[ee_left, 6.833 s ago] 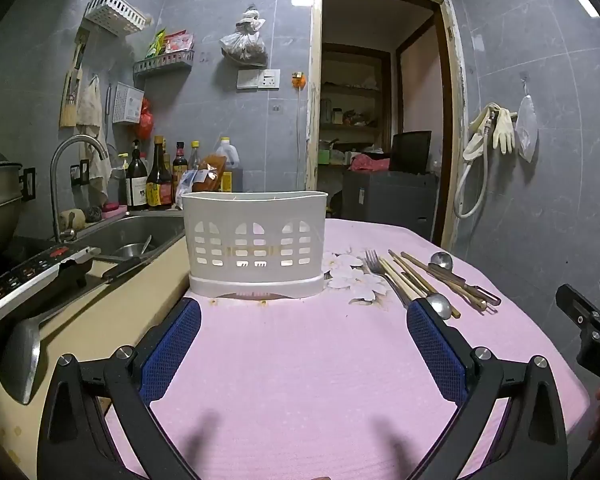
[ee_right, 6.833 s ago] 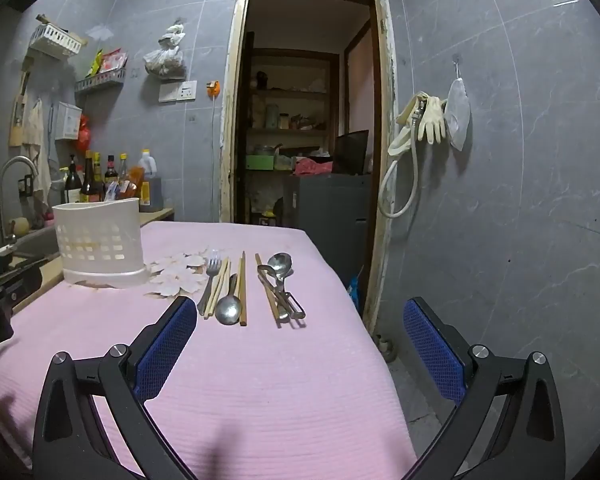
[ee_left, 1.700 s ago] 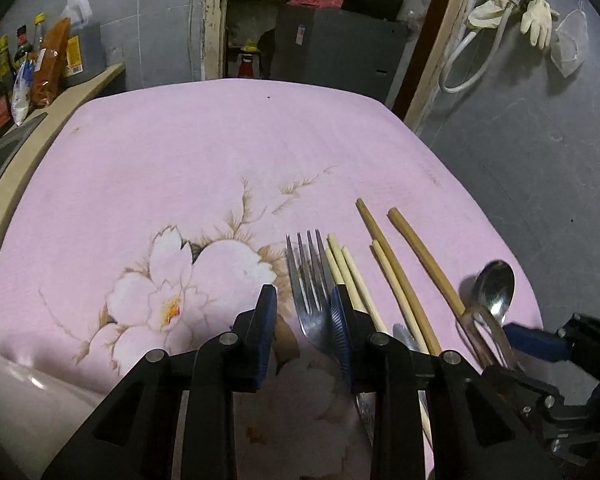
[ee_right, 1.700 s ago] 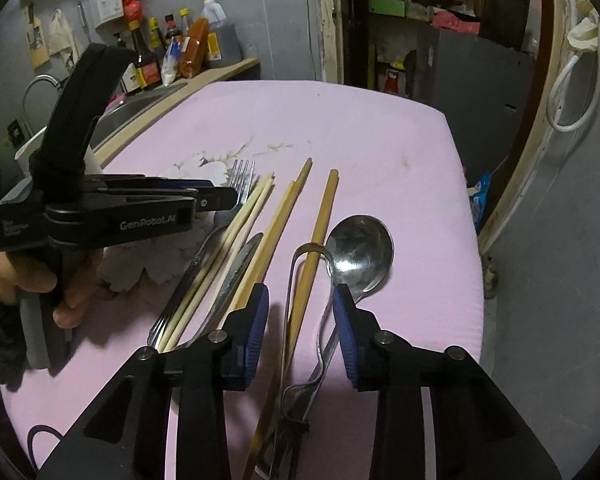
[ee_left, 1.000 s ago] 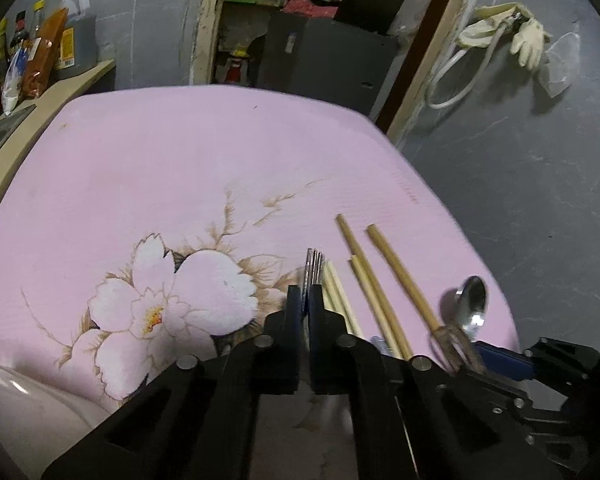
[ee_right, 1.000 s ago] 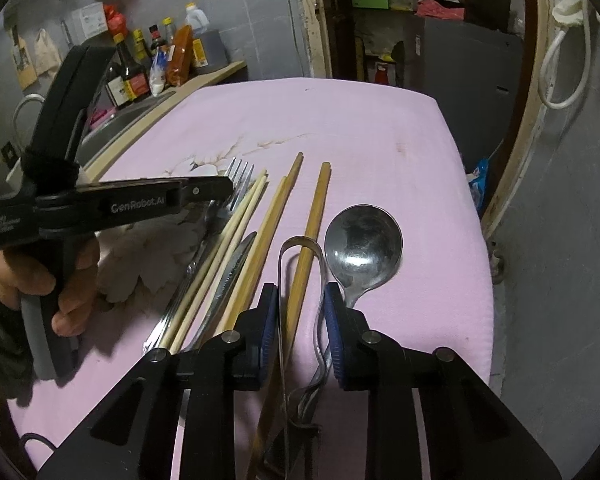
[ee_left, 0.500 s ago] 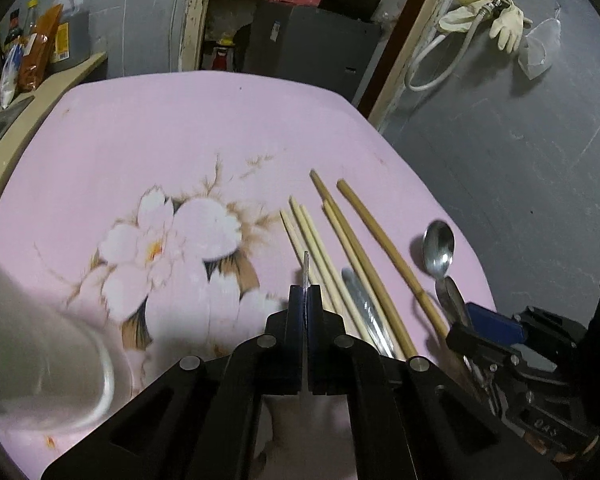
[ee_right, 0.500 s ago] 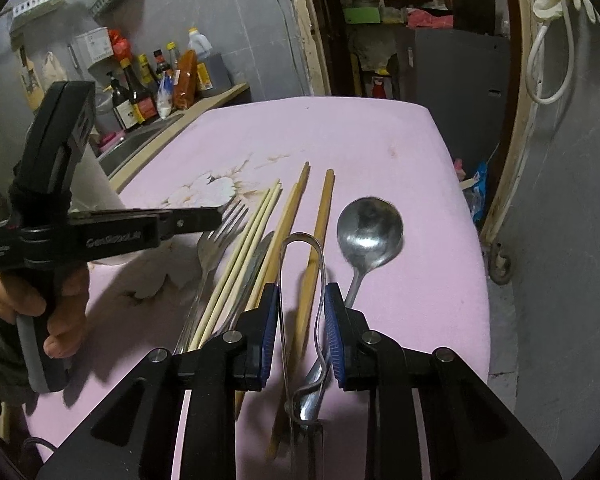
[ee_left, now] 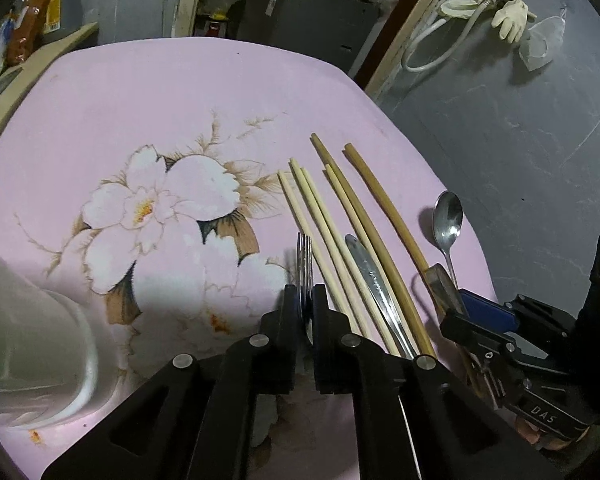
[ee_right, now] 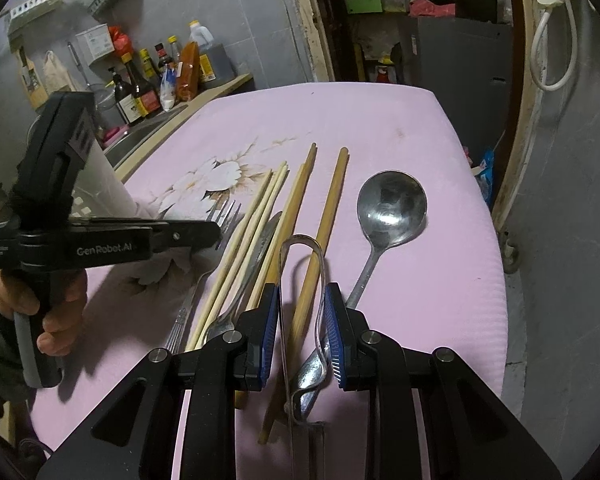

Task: Organize utensils
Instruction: 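Close the left tool on the fork while the right tool closes on the tongs, then lift the fork with the left tool while the right tool lifts the tongs toward the holder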

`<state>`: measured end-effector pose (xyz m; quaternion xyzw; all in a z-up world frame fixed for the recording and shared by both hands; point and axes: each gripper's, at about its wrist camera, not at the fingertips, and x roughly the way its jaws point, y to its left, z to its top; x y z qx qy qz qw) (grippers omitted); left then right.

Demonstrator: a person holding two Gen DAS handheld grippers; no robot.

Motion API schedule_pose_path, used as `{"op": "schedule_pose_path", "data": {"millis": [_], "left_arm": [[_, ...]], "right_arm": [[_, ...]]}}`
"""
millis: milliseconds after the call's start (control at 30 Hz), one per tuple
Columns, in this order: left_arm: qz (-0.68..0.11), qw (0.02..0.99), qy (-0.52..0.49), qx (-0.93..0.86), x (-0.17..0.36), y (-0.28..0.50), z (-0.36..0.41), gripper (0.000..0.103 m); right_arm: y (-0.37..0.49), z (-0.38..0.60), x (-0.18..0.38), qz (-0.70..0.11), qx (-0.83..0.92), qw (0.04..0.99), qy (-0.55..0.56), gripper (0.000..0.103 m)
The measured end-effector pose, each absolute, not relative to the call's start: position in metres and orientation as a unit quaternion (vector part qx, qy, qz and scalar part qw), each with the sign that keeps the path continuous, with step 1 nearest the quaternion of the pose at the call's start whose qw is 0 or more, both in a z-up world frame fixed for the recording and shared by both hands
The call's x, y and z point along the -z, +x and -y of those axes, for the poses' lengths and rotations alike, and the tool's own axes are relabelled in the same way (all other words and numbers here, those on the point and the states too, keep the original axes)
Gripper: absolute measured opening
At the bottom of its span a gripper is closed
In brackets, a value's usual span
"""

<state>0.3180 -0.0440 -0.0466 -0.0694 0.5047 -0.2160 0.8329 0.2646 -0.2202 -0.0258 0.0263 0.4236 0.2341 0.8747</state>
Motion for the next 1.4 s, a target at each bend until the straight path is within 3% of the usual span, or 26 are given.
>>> {"op": "schedule_pose_path", "data": {"millis": [267, 433, 767, 1133, 1400], "left_arm": [[-0.491, 0.842, -0.07, 0.211, 0.036, 0.311, 0.041, 0.002], [-0.398, 0.897, -0.044, 0.187, 0.003, 0.275, 0.04, 0.001], [-0.2, 0.973, -0.001, 0.118, -0.069, 0.202, 0.031, 0.0], [-0.093, 0.995, -0.005, 0.037, -0.138, 0.178, -0.039, 0.0], [-0.045, 0.996, 0.034, -0.063, -0.159, 0.174, -0.098, 0.0]], "right_arm": [[0.26, 0.22, 0.023, -0.411, -0.232, 0.881, 0.019, 0.021], [0.24, 0.218, 0.006, -0.361, -0.232, 0.903, 0.017, 0.02], [0.187, 0.201, -0.044, -0.166, -0.197, 0.966, 0.03, 0.02], [0.196, 0.152, -0.109, -0.046, -0.244, 0.968, 0.046, 0.02], [0.218, 0.108, -0.135, -0.01, -0.307, 0.947, 0.096, 0.02]]}}
